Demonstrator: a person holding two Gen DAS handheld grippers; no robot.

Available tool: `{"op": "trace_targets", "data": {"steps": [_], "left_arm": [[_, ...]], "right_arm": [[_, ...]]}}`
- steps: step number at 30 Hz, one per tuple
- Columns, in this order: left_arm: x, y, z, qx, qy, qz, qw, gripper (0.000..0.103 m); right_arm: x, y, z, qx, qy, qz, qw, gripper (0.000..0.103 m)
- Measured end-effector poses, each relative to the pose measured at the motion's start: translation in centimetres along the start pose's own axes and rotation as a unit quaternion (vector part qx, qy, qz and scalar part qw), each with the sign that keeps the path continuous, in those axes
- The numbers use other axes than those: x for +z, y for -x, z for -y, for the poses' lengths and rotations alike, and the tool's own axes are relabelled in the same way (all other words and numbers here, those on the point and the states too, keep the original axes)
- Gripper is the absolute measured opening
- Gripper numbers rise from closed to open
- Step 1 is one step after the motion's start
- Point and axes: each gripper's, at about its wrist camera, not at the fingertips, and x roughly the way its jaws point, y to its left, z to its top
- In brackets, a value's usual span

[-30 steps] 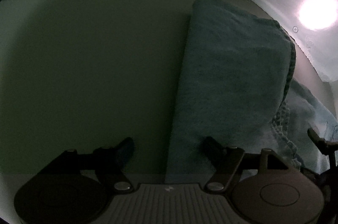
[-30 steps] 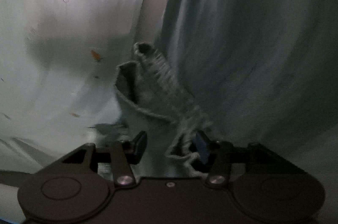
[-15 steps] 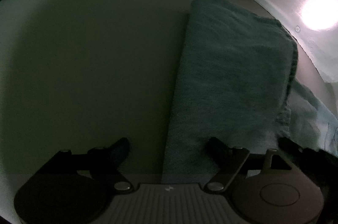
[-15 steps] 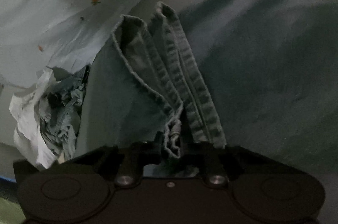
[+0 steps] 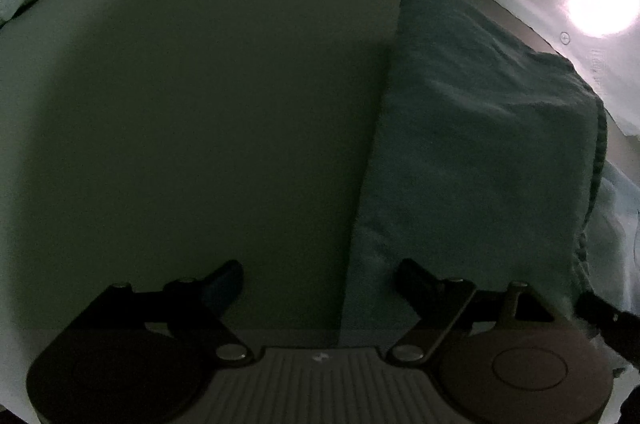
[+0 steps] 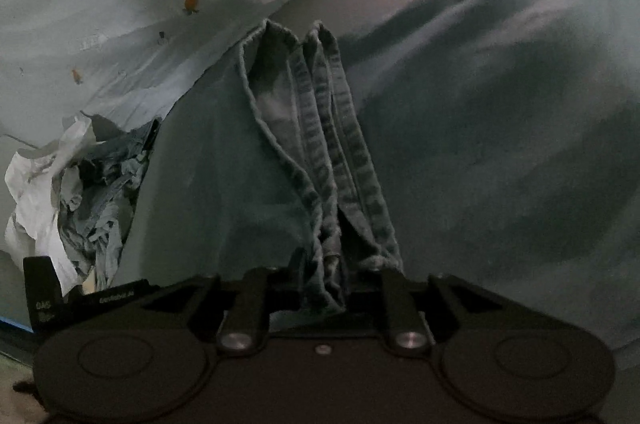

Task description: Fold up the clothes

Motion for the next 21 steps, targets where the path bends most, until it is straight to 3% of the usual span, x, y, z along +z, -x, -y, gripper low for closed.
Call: {"op": "trace_targets", "data": {"steps": [2, 4, 6, 9, 14, 21], "left_arm": [[0.1, -0.1, 0.0, -0.001, -0.004, -0.001, 1.0000, 0.087], [0.1, -0.1, 0.0, -0.003, -0.008, -0.003, 1.0000, 0.088], [0.1, -0.2, 0.1, -0.006, -0.011, -0.005, 0.9999, 0.090], [0.0, -0.4, 0.6, -0.006, -0.019, -0.010, 0.9998, 0.094], [0.1, -0.8, 1.1, -0.001, -0.035, -0.020, 0.9992, 0.102], [0.3, -0.9, 1.2, 0.000, -0.034, -0.024, 0.9992, 0.102]], "right_arm": [[0.0, 0.0, 0.2, -0.005, 0.000, 0.009, 1.000, 0.022], [0.2, 0.8, 0.2, -0.041, 0.014, 0.031, 0.999, 0.049], [0.5, 1.2, 0.3, -0.062, 0.024, 0.049, 0.997, 0.049], [1.4, 0.7, 1.2, -0.037, 0.011, 0.043, 0.998, 0.050], [2.4, -2.4, 0.7, -0.030, 0.055, 0.020, 0.998, 0.051], [3.8, -4.3, -0.3, -0.010, 0.081, 0.041, 0.996, 0.056]]}}
